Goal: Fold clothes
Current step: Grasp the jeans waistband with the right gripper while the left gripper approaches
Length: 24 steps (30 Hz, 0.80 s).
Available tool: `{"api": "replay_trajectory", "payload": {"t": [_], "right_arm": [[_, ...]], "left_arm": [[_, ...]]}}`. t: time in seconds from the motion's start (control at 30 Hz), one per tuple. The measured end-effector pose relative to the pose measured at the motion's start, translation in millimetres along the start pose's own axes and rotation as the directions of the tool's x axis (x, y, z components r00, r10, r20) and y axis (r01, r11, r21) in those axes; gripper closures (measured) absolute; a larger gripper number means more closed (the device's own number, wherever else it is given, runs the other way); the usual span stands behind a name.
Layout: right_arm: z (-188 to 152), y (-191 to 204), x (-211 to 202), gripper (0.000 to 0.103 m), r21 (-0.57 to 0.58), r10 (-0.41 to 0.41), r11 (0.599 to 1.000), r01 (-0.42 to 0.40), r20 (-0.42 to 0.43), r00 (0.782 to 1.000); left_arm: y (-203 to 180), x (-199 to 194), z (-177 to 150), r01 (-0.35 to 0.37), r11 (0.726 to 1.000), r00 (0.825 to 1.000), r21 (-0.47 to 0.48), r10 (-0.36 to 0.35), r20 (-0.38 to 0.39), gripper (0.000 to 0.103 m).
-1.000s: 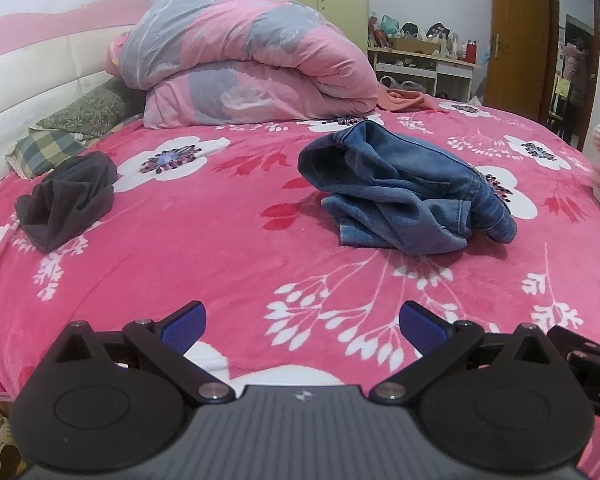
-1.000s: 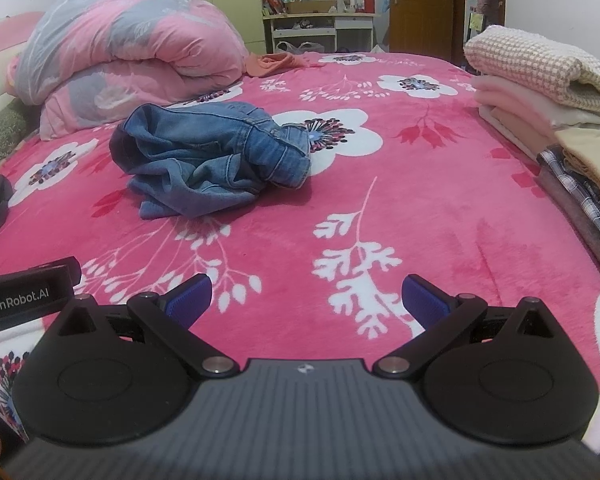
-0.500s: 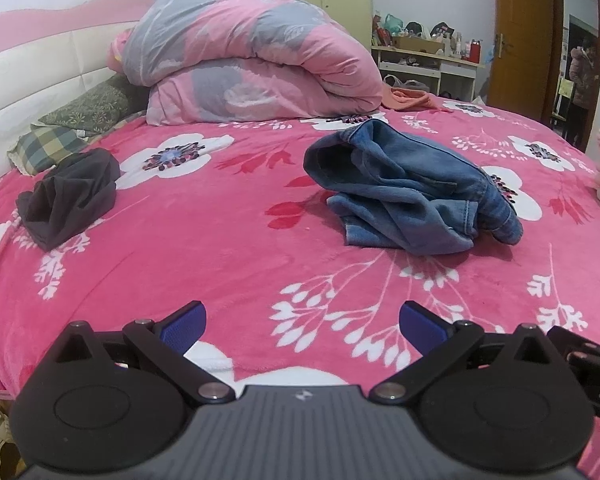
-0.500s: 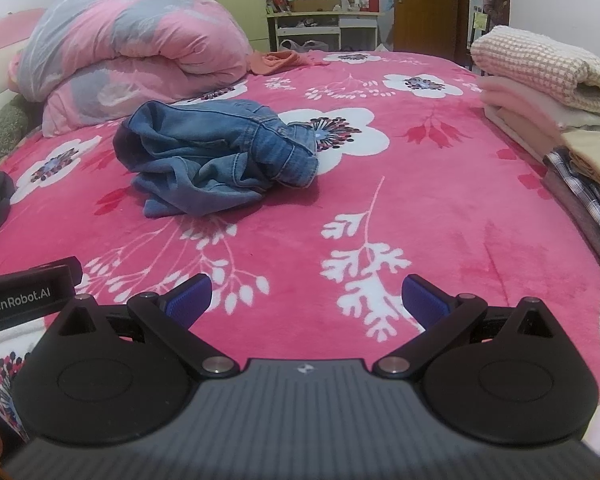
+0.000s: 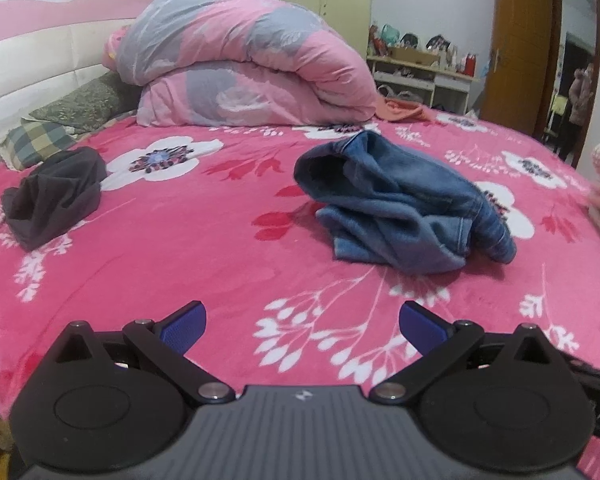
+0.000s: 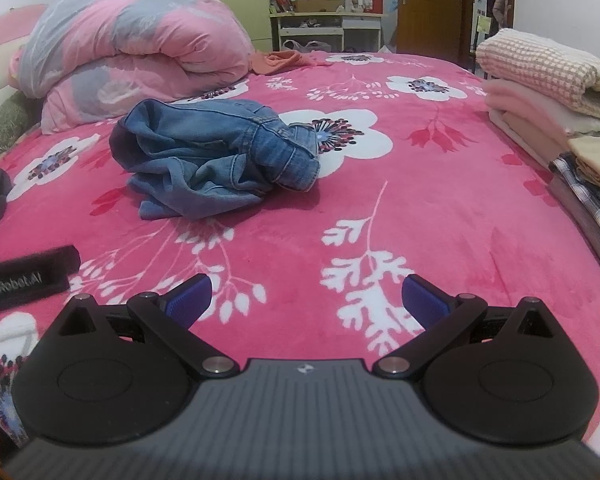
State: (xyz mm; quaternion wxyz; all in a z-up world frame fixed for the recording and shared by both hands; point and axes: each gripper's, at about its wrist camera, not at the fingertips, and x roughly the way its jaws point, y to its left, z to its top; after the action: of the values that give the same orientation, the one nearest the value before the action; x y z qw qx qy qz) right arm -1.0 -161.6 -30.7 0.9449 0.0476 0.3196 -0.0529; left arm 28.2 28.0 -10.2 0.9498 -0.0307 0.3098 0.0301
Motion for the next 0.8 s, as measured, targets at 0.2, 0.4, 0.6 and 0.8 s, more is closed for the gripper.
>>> {"api": "replay_trajectory", "payload": {"t": [0.2, 0.4, 0.6, 0.8], "right_arm": [[6, -17, 21, 0.001, -0.011, 0.06, 0.998, -0.06, 0.06, 0.996], [41, -51, 76, 0.001, 0.067, 0.186, 0.979, -0.195, 0.119, 0.975], [77, -76, 162, 0.001, 0.207, 0.408, 0.885, -0.417, 0.087, 0.909], [85, -88, 218, 0.003, 0.364, 0.57, 0.741, -0.564, 0.104, 0.815]], "left_arm": [[-7, 19, 8, 0.078, 0.996, 0.996, 0.041, -0.08, 0.044, 0.0], [-21, 49, 16, 0.096, 0.99, 0.992, 0.101, -0.104, 0.071, 0.0], [-25, 85, 24, 0.078, 0.993, 0.993, 0.089, -0.085, 0.077, 0.0], [-24, 100, 18, 0.081, 0.995, 0.993, 0.064, -0.086, 0.084, 0.005]]}}
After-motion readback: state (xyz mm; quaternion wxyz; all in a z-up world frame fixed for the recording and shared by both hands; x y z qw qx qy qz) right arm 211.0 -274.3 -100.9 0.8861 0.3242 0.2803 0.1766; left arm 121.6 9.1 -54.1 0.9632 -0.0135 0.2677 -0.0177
